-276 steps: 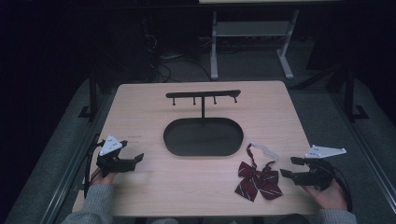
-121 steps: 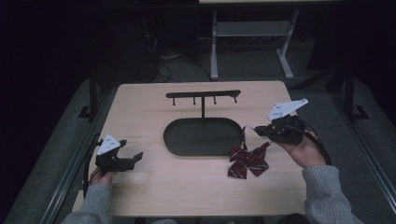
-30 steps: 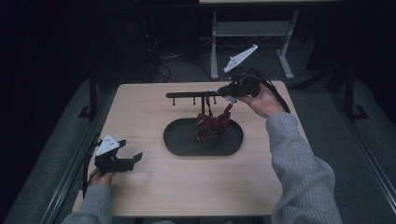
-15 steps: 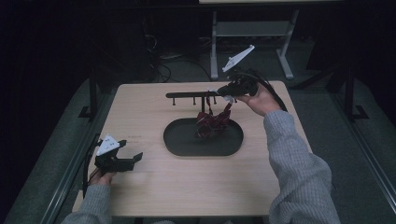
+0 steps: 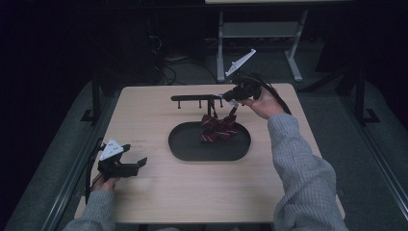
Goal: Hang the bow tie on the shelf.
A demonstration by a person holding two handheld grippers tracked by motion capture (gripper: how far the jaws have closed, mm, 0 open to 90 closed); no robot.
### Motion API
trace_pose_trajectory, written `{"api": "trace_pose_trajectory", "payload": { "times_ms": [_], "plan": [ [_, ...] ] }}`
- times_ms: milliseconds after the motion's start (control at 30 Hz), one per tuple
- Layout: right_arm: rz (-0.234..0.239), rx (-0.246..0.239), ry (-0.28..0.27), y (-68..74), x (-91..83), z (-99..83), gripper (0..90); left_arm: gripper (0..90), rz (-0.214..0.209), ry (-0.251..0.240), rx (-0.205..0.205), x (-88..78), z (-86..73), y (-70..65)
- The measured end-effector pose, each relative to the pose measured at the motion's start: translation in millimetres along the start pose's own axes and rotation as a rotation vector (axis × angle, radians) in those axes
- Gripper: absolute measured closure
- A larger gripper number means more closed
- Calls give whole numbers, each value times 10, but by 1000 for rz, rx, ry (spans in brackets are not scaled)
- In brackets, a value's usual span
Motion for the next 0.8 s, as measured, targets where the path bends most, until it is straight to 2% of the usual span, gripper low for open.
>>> {"api": "trace_pose_trajectory", "payload": {
  "times_ms": [400,667,800],
  "plan": [
    [-10,-12,9,-21,-34,-30,882,130,-2,-1,-4,2,0,-10],
    [7,-22,4,-11,-38,-57,881,130,-3,-1,-2,2,1,-12],
    [13,-11,12,4,-35,-71,879,130,-4,7,2,1,-1,-13]
  ]
}}
Point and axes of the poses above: each handheld gripper's, and its own axes: x roughly forward along the jaws, z roughly out of its top, y roughly to its left, the point moved 8 cm from there along x, roughly forward along the jaws, and after that the axes turned 10 degrees about -y, right-handed, at the moved point
